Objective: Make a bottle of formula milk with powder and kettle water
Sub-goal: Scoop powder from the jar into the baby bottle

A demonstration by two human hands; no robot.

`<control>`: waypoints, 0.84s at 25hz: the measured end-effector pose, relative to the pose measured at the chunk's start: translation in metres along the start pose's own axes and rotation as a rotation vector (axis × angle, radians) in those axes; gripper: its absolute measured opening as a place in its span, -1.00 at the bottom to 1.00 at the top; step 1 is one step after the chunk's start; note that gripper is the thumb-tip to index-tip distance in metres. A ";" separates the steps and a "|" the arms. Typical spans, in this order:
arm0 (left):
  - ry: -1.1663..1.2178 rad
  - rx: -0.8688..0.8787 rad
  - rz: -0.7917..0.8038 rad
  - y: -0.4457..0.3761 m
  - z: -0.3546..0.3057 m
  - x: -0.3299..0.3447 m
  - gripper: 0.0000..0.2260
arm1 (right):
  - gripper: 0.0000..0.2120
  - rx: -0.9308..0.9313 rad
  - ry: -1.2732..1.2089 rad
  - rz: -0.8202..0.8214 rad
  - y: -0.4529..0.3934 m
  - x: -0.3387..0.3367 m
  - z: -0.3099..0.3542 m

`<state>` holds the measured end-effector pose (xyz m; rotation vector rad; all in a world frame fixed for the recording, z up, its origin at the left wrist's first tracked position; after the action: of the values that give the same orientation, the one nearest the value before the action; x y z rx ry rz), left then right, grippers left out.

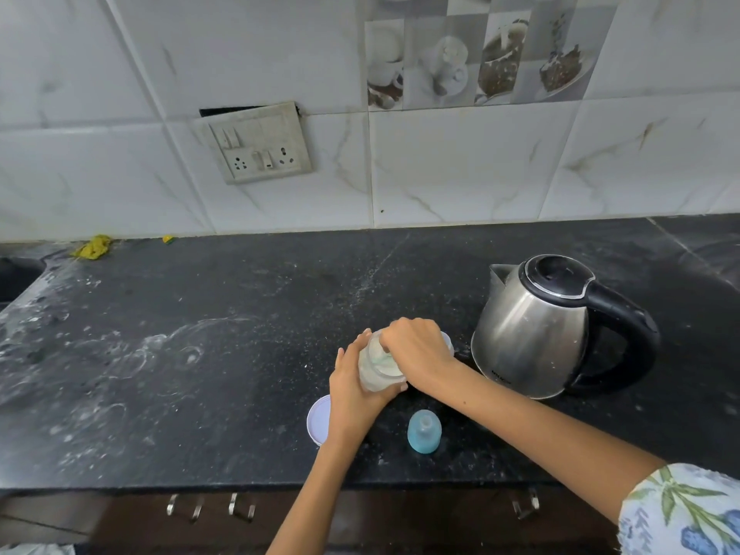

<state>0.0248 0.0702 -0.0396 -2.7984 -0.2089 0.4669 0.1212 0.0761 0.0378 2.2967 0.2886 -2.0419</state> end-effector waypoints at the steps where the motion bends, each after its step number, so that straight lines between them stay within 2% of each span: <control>1: 0.002 0.013 0.004 -0.001 -0.001 -0.002 -0.21 | -0.71 -0.011 -0.006 -0.025 0.001 -0.002 -0.002; 3: 0.001 0.052 0.015 0.000 -0.003 -0.003 -0.21 | -0.60 -0.046 -0.033 -0.054 0.003 -0.006 -0.007; 6: 0.016 0.066 0.014 0.002 -0.005 -0.005 -0.22 | -0.83 -0.117 -0.015 -0.060 0.006 -0.009 -0.010; 7: 0.018 0.068 0.012 0.002 -0.005 -0.004 -0.23 | -0.83 -0.153 0.000 -0.051 0.009 -0.008 -0.007; 10: 0.014 0.088 0.022 0.003 -0.007 -0.003 -0.23 | -0.80 -0.255 0.075 -0.037 0.016 -0.007 0.003; 13: 0.011 0.095 0.034 0.003 -0.003 -0.002 -0.23 | -0.62 -0.292 0.134 -0.021 0.020 -0.002 0.007; 15: 0.008 0.097 0.046 0.004 -0.001 0.000 -0.23 | -0.61 -0.259 0.101 0.010 0.019 0.004 0.005; 18: -0.001 0.122 0.059 0.004 0.000 0.002 -0.24 | -0.70 -0.177 0.000 0.077 0.017 0.013 0.001; 21: 0.005 0.128 0.076 0.004 0.001 0.005 -0.24 | -0.75 -0.106 -0.122 0.053 0.017 0.019 -0.002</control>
<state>0.0292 0.0671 -0.0432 -2.6896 -0.0696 0.4731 0.1281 0.0613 0.0181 2.0874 0.3178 -2.0775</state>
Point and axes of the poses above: each hand's wrist, its own y-axis away from the middle knuckle, its own x-axis out of the palm, z = x × y, the point moved 7 cm from there along -y, towards the middle knuckle, and after that the axes turned 13 degrees about -z, right-handed, at the moved point
